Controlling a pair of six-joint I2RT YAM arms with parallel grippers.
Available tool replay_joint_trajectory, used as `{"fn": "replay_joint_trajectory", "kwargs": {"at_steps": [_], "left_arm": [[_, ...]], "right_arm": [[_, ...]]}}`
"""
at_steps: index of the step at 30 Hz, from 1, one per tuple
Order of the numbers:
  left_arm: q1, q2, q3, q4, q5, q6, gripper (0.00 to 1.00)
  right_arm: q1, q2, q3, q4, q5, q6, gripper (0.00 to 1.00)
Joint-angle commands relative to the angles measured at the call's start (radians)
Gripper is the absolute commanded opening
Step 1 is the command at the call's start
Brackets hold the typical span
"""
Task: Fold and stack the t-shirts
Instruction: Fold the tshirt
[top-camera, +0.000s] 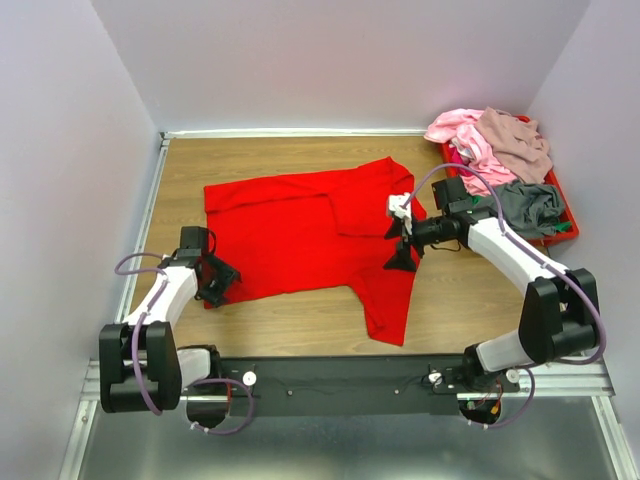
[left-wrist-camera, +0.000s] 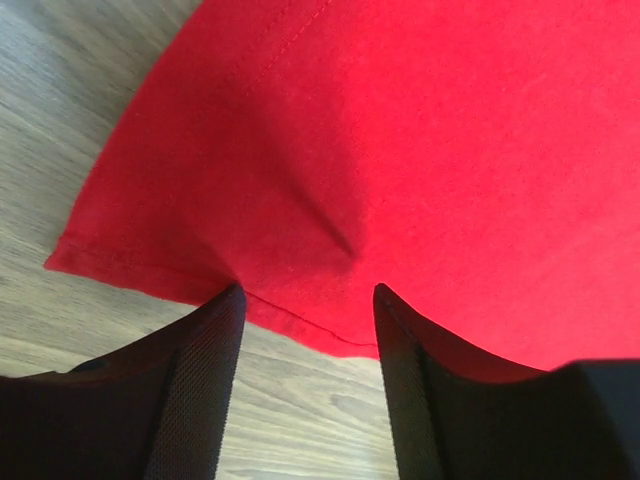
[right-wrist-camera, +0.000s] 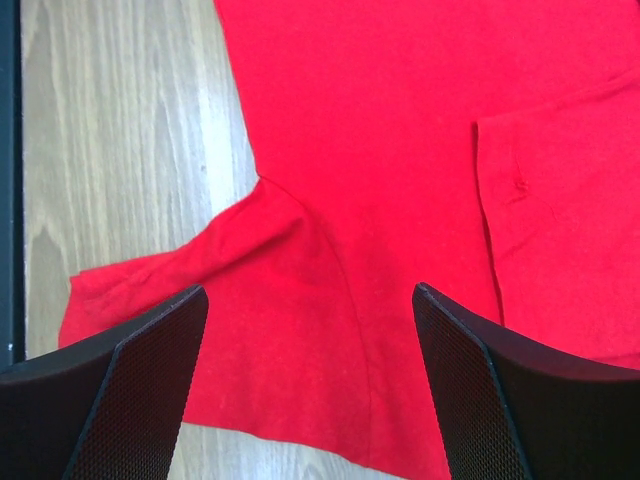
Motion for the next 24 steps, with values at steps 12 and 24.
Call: {"fn": "replay_joint_trajectory", "kwargs": {"at_steps": [12,24], "left_arm": [[-0.038,-0.023,0.035,-0.135,-0.077,-0.120,0.65],[-0.065,0.044,0.093,-0.209,-0.151,-0.121,0.67]], "right_arm": [[-0.004,0.031,0.040,-0.009,0.086,0.037,0.90],[-0.004,0.033,0.048,-0.010,0.086,0.055,0.90]]}}
